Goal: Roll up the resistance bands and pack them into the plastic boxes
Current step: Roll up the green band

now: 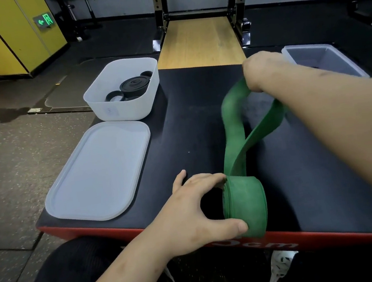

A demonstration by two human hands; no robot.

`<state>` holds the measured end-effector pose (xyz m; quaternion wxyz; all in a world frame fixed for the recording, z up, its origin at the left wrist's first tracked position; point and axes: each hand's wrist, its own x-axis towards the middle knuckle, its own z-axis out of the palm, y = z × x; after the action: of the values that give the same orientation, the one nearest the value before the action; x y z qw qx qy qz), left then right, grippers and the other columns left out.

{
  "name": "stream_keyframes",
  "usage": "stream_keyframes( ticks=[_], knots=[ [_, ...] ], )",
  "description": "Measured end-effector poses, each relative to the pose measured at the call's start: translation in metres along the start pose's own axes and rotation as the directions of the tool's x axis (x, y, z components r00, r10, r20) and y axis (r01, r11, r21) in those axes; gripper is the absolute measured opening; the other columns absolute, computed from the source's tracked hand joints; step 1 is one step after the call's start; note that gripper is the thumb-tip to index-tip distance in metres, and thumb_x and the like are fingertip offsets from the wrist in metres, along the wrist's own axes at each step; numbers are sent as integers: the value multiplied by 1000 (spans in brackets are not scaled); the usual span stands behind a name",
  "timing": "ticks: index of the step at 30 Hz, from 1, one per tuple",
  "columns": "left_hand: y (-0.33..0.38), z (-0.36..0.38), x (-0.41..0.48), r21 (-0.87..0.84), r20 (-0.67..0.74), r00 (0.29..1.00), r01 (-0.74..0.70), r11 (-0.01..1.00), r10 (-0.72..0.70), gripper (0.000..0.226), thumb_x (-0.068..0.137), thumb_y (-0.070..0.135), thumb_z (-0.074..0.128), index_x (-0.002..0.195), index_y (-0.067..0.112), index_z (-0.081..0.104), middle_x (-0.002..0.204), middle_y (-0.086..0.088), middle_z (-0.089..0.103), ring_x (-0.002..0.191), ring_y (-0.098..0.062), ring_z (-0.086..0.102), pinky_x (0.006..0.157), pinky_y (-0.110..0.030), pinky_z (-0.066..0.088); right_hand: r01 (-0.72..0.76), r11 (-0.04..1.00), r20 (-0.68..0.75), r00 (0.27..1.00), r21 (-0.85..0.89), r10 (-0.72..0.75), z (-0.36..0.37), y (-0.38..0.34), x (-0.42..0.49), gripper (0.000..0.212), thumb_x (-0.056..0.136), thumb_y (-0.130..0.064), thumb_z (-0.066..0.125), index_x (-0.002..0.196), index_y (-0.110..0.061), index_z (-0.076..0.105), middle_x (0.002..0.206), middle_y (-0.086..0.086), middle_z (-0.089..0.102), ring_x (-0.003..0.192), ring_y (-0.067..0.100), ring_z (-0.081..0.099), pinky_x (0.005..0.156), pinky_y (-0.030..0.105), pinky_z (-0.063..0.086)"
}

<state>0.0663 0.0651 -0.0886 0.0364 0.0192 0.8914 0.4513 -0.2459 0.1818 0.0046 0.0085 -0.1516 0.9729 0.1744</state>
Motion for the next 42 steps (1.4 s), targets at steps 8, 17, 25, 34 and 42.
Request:
stream_keyframes(
  ticks=[8,17,25,34,42],
  knots=[
    [0,-2,0,-16,-3,1000,-28,999,28,93,60,72,69,144,36,50,135,30,48,134,29,16,127,-35,-8,-85,979,76,995,187,72,-7,16,5,21,99,-21,50,97,-4,61,97,16,62,80,32,60,74,41,43],
    [1,-1,1,-7,-14,999,-33,999,33,90,61,72,67,142,36,52,135,26,51,139,16,27,127,-38,-7,-272,-43,269,960,961,-75,22,22,11,38,90,-29,71,123,-17,58,95,7,65,76,17,58,72,30,48],
    [0,-1,1,-6,-3,1000,-13,1000,13,91,62,72,67,144,38,49,137,26,50,138,20,23,127,-38,-6,44,-131,-43,999,990,16,56,2,0,60,90,-7,73,146,-14,52,121,4,56,113,19,62,105,35,54],
    [-2,0,2,-10,0,999,-36,999,36,88,63,73,65,143,39,49,138,27,51,136,26,19,127,-37,-7,-207,-30,199,965,978,-170,77,-13,-37,42,90,-9,73,128,-16,56,110,12,75,88,26,78,65,35,61],
    [-4,2,4,29,-13,998,-64,998,64,81,67,71,66,141,40,51,143,26,46,148,2,24,127,-43,-3,-83,270,39,986,959,162,69,-18,-36,83,94,-29,75,160,-20,26,146,11,50,112,28,60,84,32,47]
  ],
)
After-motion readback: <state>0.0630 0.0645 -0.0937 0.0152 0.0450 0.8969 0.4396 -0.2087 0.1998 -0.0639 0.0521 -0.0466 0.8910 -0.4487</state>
